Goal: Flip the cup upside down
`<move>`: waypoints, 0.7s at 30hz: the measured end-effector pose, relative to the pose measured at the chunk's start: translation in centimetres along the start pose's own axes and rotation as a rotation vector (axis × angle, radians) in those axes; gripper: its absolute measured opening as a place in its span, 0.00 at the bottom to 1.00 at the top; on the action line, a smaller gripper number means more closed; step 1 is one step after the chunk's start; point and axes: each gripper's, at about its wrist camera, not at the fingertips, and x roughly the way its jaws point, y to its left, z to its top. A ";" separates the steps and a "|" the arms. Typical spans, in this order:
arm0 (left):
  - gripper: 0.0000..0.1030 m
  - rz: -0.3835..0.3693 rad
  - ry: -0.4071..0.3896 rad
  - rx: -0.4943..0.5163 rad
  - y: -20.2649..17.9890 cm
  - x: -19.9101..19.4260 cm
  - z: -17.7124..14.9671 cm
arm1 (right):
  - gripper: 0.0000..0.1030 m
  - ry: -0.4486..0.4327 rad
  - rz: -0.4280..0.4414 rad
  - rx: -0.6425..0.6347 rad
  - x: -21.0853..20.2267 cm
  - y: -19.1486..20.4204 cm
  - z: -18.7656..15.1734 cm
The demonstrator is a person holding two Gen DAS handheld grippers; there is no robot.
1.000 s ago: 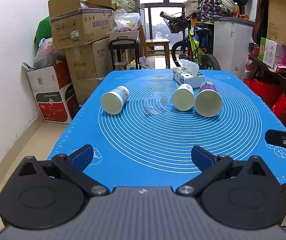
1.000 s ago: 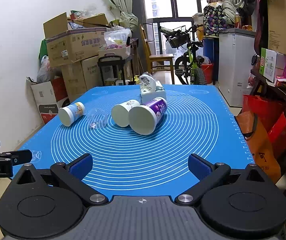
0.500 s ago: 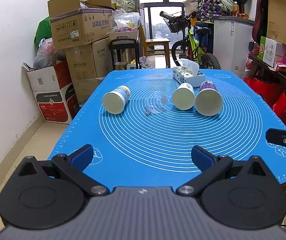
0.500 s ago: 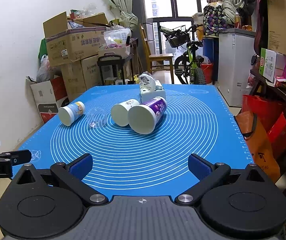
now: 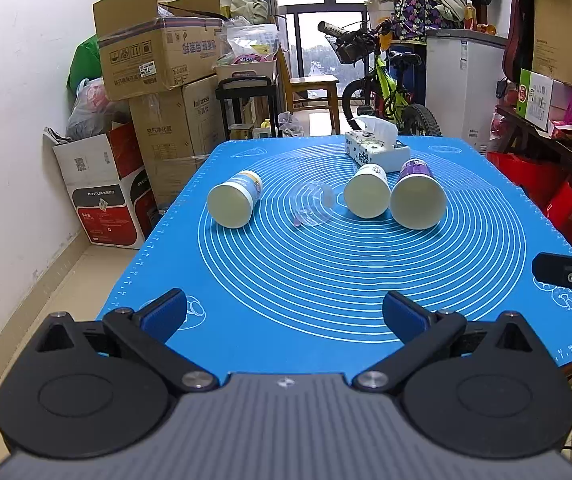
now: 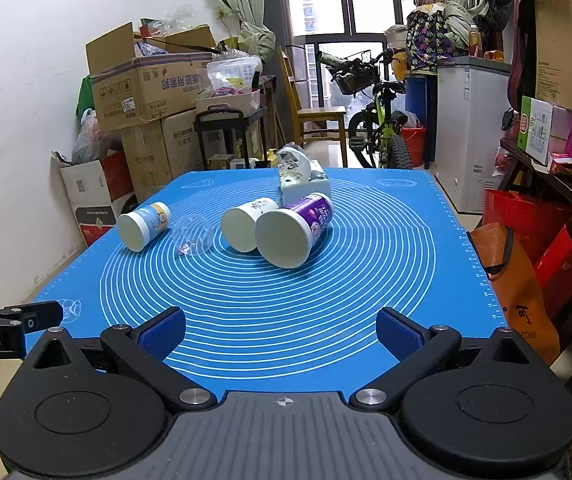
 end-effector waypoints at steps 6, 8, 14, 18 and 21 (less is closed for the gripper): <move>1.00 0.002 0.005 0.002 0.0 0.0 -0.1 | 0.98 -0.001 -0.001 -0.001 0.0 0.0 0.0; 1.00 0.003 0.006 0.003 0.0 0.0 -0.1 | 0.98 -0.001 -0.002 -0.001 0.1 0.0 0.0; 1.00 0.004 0.007 0.005 0.1 0.1 -0.1 | 0.98 -0.001 -0.001 -0.001 0.1 0.0 -0.1; 1.00 0.004 0.007 0.005 0.1 0.1 -0.1 | 0.98 -0.001 -0.002 -0.001 0.1 0.0 0.0; 1.00 0.005 0.008 0.003 0.2 0.1 -0.1 | 0.98 0.000 -0.002 -0.001 0.1 0.0 0.0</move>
